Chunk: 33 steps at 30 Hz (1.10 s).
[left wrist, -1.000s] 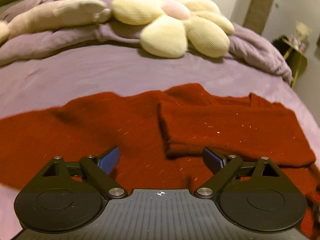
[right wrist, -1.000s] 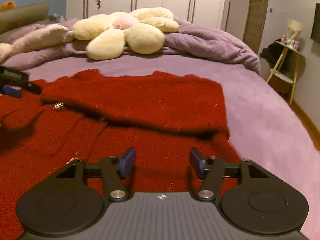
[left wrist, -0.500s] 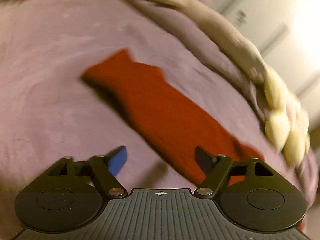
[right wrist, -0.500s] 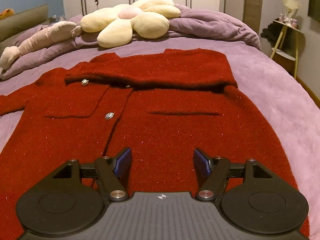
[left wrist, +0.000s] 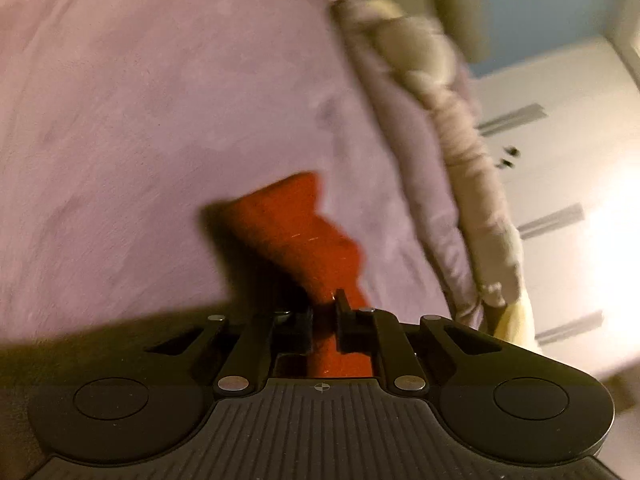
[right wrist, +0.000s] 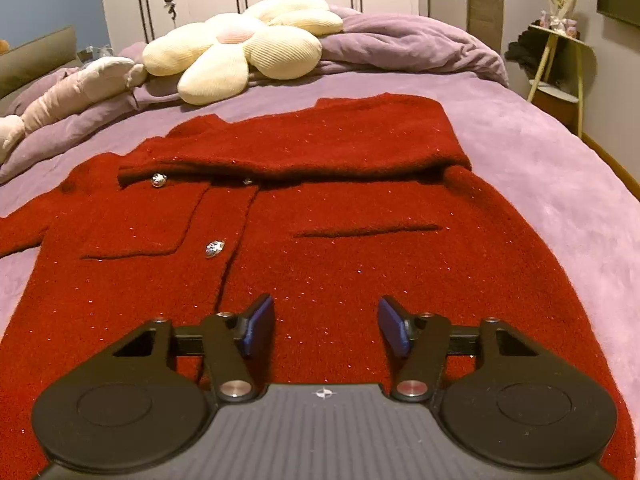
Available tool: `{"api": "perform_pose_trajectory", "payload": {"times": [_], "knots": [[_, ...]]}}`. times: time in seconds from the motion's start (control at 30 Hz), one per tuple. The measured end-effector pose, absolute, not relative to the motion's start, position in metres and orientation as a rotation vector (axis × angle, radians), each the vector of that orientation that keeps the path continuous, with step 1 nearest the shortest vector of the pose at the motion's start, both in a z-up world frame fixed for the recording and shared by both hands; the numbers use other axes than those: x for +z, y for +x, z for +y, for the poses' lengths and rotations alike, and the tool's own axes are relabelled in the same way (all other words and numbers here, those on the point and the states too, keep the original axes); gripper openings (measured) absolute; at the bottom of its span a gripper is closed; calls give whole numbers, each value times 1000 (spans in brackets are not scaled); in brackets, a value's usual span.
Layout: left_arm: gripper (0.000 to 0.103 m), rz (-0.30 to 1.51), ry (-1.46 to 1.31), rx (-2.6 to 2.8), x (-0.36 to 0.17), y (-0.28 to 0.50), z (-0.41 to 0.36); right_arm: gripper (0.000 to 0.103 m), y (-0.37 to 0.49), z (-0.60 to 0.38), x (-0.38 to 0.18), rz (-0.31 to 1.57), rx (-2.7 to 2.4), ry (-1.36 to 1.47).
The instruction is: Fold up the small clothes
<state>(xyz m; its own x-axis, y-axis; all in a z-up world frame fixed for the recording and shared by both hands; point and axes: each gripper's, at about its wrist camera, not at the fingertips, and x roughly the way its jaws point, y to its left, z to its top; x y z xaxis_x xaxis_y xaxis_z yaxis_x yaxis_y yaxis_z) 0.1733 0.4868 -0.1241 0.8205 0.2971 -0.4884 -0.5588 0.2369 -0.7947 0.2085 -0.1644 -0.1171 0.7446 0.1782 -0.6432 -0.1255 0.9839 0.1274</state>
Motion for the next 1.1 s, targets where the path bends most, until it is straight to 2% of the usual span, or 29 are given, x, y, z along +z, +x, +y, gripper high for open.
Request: {"api": "perform_pose_trajectory", "payload": {"times": [0.2, 0.3, 0.4, 0.43, 0.47, 0.57, 0.63, 0.77, 0.87, 1.03, 1.1], "knots": [[11, 229, -817, 356, -28, 220, 407, 53, 207, -170, -113, 685, 190, 112], [11, 201, -634, 127, 21, 253, 323, 53, 205, -173, -110, 667, 191, 134], [12, 236, -504, -63, 40, 290, 238, 53, 202, -179, -106, 645, 190, 159], [13, 259, -462, -99, 39, 302, 211, 53, 202, -181, -106, 641, 188, 166], [19, 288, -430, -122, 34, 314, 187, 53, 202, -183, -105, 637, 189, 174], [54, 419, -408, -148, 1, 342, 139, 53, 205, -190, -102, 633, 188, 186], [53, 483, -411, -113, -24, 344, 126, 53, 210, -193, -99, 631, 195, 185], [63, 540, -417, 18, -59, 322, 139, 53, 235, -194, -91, 631, 255, 179], [73, 535, -353, 103, -69, 303, 158, 53, 275, -184, -86, 655, 349, 219], [75, 546, -314, 138, -75, 274, 171, 53, 343, -152, -86, 685, 432, 296], [77, 538, -313, 139, -75, 266, 176, 53, 373, -140, -97, 754, 447, 338]]}}
